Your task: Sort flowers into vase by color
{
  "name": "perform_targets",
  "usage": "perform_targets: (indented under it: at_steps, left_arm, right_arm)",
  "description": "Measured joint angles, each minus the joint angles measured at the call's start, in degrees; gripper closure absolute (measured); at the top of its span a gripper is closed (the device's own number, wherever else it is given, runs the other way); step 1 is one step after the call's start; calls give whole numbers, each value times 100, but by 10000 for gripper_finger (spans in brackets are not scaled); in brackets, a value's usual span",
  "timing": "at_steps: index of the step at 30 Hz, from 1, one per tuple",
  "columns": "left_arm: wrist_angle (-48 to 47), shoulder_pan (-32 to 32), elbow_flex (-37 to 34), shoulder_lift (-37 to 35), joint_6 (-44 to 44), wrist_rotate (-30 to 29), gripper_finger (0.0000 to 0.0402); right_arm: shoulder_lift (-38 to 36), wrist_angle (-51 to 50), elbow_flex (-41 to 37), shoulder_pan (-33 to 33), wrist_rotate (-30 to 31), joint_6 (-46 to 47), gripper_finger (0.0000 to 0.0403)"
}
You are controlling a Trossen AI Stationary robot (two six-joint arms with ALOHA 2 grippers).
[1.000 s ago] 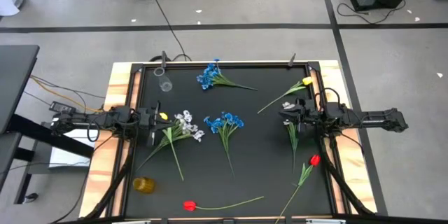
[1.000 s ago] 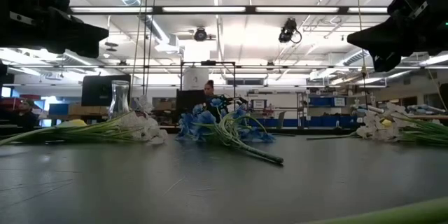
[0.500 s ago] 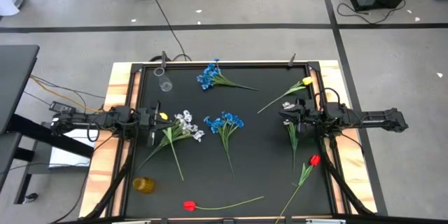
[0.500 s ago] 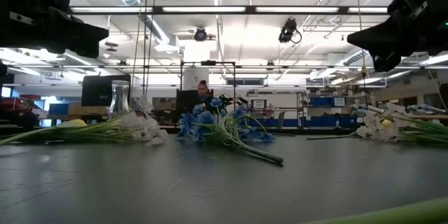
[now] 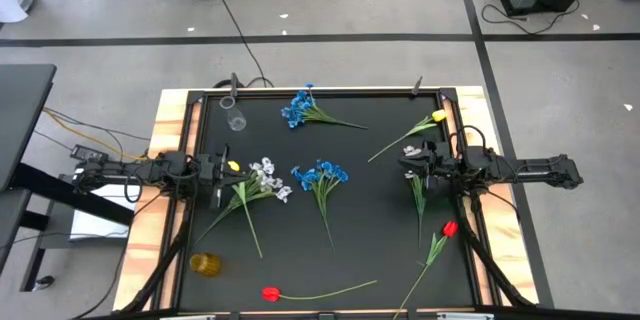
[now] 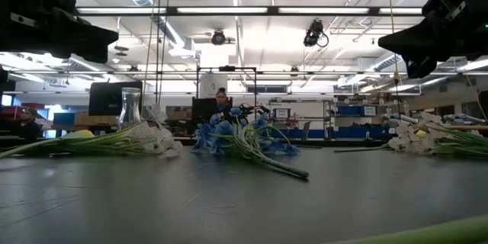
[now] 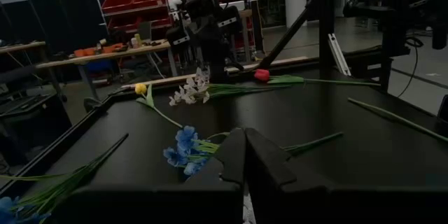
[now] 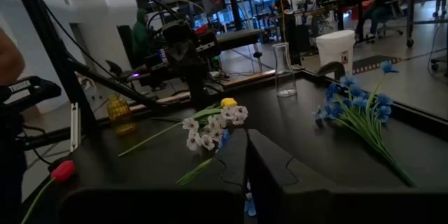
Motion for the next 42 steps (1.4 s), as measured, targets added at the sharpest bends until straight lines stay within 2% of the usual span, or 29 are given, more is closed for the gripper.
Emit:
perform_targets:
  at_steps: [7, 16, 18, 20, 26, 28, 33, 37, 42]
  left_arm:
    - [59, 40, 0, 0, 1229, -37, 386]
    - [242, 43, 0, 0, 1113, -39, 386]
    - [380, 43, -1, 0, 670, -54, 386]
    - [418, 40, 0, 0, -132, -316, 386]
    - [401, 43, 0, 0, -3804, -1802, 386]
    - [454, 43, 0, 0, -4577, -2152, 386]
    - [473, 43, -2, 0, -5021, -2689, 386]
    - [606, 43, -1, 0, -5933, -2712, 386]
    - [631, 43, 0, 0, -6112, -2723, 386]
  right_arm:
    - [1, 0, 1, 2, 1, 0, 383]
    - [2, 0, 0, 2, 0, 0, 383]
    - [1, 0, 0, 1, 2, 0, 383]
    - [1, 0, 0, 2, 2, 0, 383]
    - [1, 0, 0, 2, 0, 0, 383]
    - [0, 0, 1, 1, 2, 0, 383]
    - [0, 0, 0, 2, 2, 0, 383]
    - [0, 0, 0, 2, 2, 0, 383]
    - [0, 0, 0, 1, 2, 0, 383]
